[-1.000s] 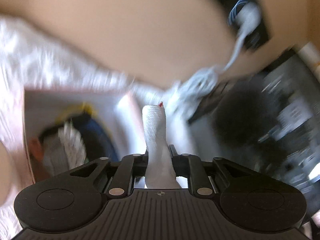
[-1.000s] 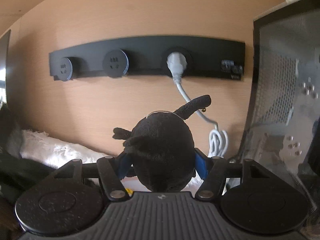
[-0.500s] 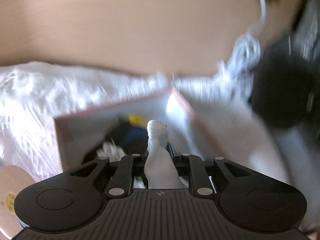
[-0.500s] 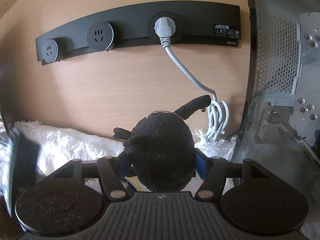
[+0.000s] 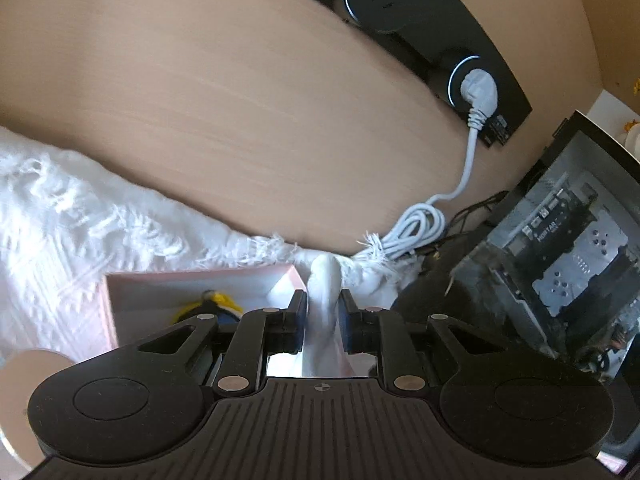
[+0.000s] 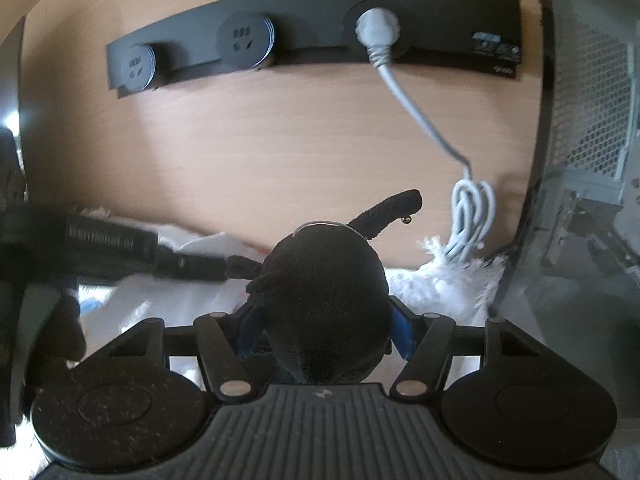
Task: Organize soft objects
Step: 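Release the white sock and black plush into the pink box with both grippers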
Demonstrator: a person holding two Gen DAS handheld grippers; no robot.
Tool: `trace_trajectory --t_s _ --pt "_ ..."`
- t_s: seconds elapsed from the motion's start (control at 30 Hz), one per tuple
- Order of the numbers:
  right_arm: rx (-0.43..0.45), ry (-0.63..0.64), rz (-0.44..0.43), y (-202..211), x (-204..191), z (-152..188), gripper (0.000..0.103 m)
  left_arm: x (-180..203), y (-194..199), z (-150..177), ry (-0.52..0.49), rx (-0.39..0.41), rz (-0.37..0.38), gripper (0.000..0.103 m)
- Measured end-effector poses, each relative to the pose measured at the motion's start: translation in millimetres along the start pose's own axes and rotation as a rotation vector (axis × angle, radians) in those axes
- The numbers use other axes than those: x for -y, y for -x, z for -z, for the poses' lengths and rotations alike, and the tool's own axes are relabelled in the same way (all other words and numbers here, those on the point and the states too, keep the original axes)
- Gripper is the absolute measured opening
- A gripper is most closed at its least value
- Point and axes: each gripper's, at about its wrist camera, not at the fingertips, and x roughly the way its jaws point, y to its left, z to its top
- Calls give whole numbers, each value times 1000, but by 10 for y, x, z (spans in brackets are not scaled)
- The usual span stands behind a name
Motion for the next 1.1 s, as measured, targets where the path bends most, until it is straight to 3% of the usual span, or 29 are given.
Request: trace_trajectory --t_s 0.23,0.37,0.5,0.6,0.73,0.87,0.97,1.1 --pt "-37 28 -123 -35 -125 130 64 -114 392 -27 37 125 -45 19" --pt "-115 39 -238 -233 -293 171 64 -171 428 -22 71 115 -42 19" --pt "-213 88 -198 -590 -487 258 64 -203 353 99 73 38 -40 19" --pt "-298 117 -99 -859 -496 388 64 -215 303 215 55 -4 -65 19" --pt "-300 122 -54 -867 -419 449 65 -190 220 368 2 -56 -133 19" --pt "-312 144 -54 -865 -442 436 68 -111 191 489 -68 -57 -186 19" --pt "-367 156 -59 -933 -466 490 69 -41 233 563 -136 -42 -217 19" --pt "-389 104 -79 -912 -385 513 70 -43 378 632 -155 -11 -233 19"
